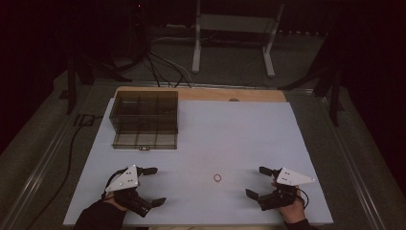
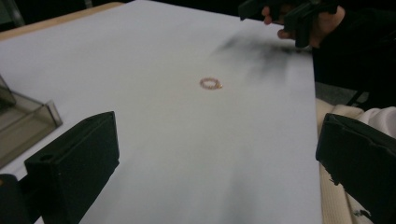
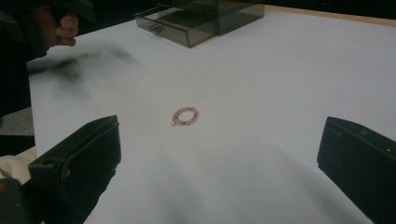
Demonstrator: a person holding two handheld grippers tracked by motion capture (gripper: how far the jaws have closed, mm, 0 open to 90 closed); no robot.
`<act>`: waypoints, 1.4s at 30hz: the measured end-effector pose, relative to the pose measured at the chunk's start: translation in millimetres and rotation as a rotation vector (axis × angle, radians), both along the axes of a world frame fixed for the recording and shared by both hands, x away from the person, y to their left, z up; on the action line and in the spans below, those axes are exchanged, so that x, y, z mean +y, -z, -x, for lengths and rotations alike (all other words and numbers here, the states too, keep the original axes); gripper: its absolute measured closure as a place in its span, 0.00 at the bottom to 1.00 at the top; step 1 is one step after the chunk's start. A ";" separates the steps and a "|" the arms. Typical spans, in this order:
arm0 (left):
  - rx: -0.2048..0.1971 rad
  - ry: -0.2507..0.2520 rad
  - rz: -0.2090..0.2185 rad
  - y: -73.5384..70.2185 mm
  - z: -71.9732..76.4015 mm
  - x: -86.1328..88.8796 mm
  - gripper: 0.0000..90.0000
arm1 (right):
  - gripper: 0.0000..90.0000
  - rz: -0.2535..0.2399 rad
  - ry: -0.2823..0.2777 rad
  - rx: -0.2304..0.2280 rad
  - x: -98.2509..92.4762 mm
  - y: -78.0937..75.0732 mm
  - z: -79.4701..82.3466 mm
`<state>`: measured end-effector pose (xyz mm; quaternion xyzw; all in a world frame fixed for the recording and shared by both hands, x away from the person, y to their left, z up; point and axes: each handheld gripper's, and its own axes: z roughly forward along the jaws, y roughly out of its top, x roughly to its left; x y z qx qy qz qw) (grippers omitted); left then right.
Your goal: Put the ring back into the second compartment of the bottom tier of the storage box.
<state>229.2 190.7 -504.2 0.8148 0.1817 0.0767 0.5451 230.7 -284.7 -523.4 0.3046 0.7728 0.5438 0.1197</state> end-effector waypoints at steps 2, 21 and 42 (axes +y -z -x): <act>-0.006 0.004 0.005 -3.9 -0.5 -2.2 0.01 | 0.00 -0.003 0.000 0.001 -0.2 0.2 -0.2; -0.019 0.003 0.082 -34.5 -13.5 -27.2 0.01 | 0.00 -0.012 0.003 -0.002 -1.1 -1.1 0.9; -0.046 0.007 0.091 -47.5 -33.2 -68.9 0.01 | 0.00 -0.025 0.010 -0.001 -4.1 -1.8 1.6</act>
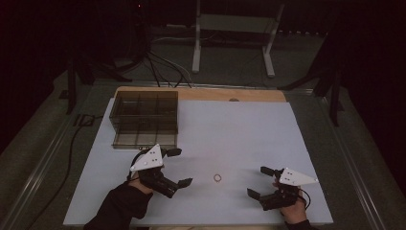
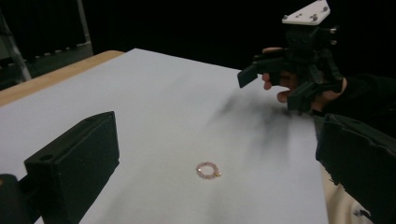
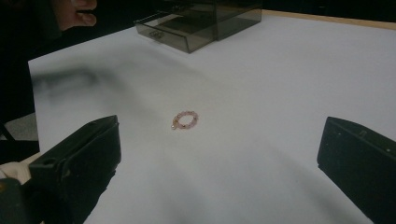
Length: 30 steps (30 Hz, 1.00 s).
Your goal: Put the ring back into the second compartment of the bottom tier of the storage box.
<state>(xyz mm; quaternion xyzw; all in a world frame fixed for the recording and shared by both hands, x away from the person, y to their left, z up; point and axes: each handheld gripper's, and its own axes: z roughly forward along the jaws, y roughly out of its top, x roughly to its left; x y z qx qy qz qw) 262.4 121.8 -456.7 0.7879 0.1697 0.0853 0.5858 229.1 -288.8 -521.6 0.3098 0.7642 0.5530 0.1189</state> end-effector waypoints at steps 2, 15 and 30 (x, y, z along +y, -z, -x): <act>0.004 -0.001 -0.005 -0.3 -1.6 -3.0 0.01 | 0.00 -0.003 0.000 0.001 -0.4 -0.1 0.0; 0.037 -0.006 -0.025 5.4 -17.0 -30.1 0.01 | 0.00 -0.012 0.012 0.002 -2.5 -0.4 0.5; 0.066 -0.031 -0.084 24.0 -29.0 -64.0 0.01 | 0.00 -0.021 0.016 0.005 -4.5 -0.7 0.9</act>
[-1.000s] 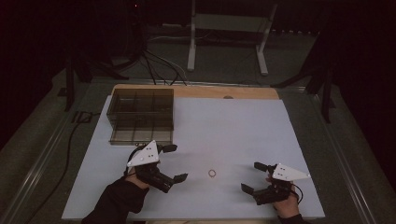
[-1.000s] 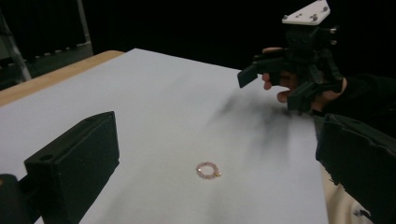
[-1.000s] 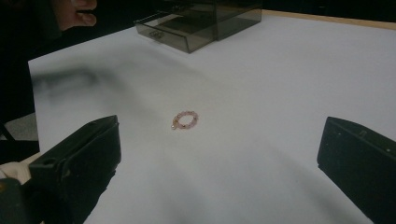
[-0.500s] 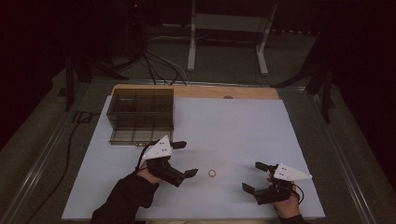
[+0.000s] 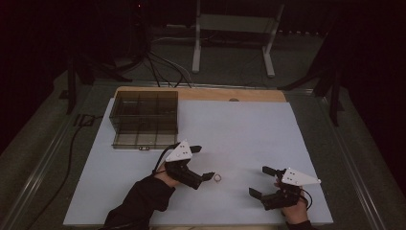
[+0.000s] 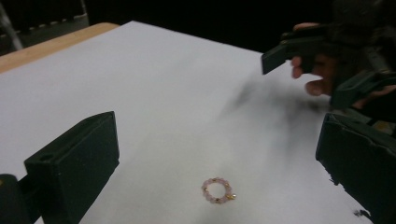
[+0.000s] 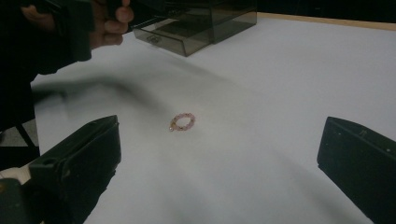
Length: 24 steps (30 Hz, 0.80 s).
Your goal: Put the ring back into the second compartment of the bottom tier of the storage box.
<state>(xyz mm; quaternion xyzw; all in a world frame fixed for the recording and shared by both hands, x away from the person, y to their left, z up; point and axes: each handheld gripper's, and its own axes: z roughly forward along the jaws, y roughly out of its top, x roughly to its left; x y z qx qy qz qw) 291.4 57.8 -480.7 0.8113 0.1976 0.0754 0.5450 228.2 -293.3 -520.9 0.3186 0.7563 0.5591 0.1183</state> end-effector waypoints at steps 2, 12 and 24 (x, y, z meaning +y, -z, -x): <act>-0.012 -0.013 0.001 2.2 -1.1 -2.2 0.01 | 0.00 0.001 0.001 0.000 -0.2 0.1 0.1; 0.031 -0.037 -0.070 13.0 -5.7 -14.1 0.03 | 0.00 -0.001 0.005 0.003 -1.0 0.2 0.4; 0.104 -0.036 -0.143 24.8 -8.0 -23.9 0.08 | 0.00 0.002 0.007 0.008 -1.8 0.7 1.1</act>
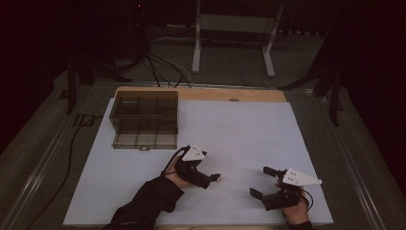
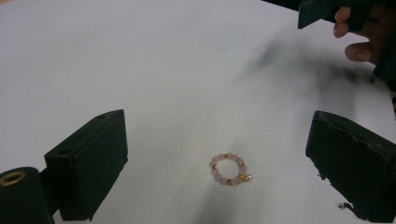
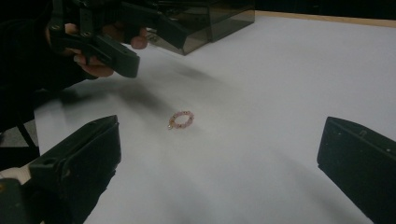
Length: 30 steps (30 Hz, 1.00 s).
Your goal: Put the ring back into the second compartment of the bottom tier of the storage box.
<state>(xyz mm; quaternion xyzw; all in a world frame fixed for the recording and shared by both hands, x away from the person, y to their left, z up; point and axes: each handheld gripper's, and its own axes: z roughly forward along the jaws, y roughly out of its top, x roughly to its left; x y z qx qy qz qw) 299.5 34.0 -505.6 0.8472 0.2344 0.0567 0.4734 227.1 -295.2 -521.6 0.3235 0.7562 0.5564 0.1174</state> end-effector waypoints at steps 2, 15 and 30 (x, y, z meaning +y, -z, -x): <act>0.004 0.001 -0.017 1.7 -0.5 -1.4 0.09 | 0.00 0.001 -0.001 0.000 0.1 0.0 0.0; 0.042 0.016 -0.088 10.7 -2.3 -13.7 0.33 | 0.00 0.002 0.003 0.001 -1.0 0.2 0.6; 0.063 0.016 -0.173 20.2 -4.9 -23.7 0.66 | 0.00 0.003 0.007 0.004 -1.7 0.5 1.2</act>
